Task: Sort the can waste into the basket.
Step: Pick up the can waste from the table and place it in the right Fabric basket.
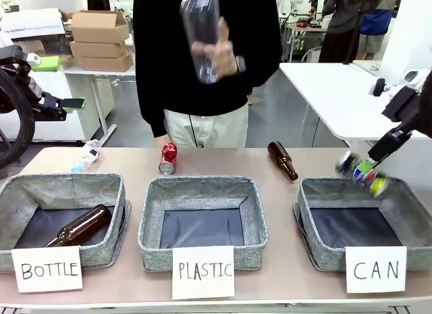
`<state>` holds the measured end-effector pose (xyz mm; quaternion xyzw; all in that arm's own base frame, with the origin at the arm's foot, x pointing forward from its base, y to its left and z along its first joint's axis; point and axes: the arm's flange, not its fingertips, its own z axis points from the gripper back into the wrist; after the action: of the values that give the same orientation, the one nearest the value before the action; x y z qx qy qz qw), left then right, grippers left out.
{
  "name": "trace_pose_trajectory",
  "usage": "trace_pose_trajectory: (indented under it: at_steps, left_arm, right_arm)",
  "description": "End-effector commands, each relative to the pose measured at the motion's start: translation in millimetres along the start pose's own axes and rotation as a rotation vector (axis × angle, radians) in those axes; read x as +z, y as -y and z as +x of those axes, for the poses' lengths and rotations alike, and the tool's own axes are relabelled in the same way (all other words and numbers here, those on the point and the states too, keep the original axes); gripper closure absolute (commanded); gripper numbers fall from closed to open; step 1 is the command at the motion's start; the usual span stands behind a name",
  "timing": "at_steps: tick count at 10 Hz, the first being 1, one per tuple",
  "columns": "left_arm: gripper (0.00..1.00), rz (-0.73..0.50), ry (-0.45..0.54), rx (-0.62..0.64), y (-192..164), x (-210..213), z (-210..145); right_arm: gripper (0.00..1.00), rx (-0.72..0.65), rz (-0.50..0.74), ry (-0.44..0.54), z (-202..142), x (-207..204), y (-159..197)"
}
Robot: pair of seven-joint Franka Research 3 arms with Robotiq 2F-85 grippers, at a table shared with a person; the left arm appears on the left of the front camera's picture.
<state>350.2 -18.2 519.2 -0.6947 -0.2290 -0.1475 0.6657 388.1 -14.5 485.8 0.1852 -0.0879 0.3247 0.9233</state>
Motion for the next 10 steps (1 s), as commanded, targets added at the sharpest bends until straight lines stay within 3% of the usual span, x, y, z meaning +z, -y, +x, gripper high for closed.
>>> trace_pose_trajectory:
  at_steps: [1,6,7,8,9,10]
  left_arm:
    - [0.0,-0.023,0.014,-0.022,1,-2,-1]
    - [0.0,-0.023,0.014,-0.022,1,-2,-1]
    - [0.0,-0.023,0.014,-0.022,1,-2,-1]
    - [0.0,-0.023,0.014,-0.022,1,-2,-1]
    - [0.0,-0.023,0.014,-0.022,1,-2,-1]
    - [0.0,-0.023,0.014,-0.022,1,-2,-1]
  right_arm:
    - [0.0,0.032,0.005,0.016,3,2,5]
    - [0.0,-0.002,0.058,0.047,5,2,12]
    - [0.0,-0.152,0.146,0.165,11,11,13]
    - [0.0,-0.454,0.359,0.359,21,30,16]
    - [0.0,-0.528,0.629,0.523,20,50,25]
    - [0.0,-0.471,0.905,0.647,9,65,37]
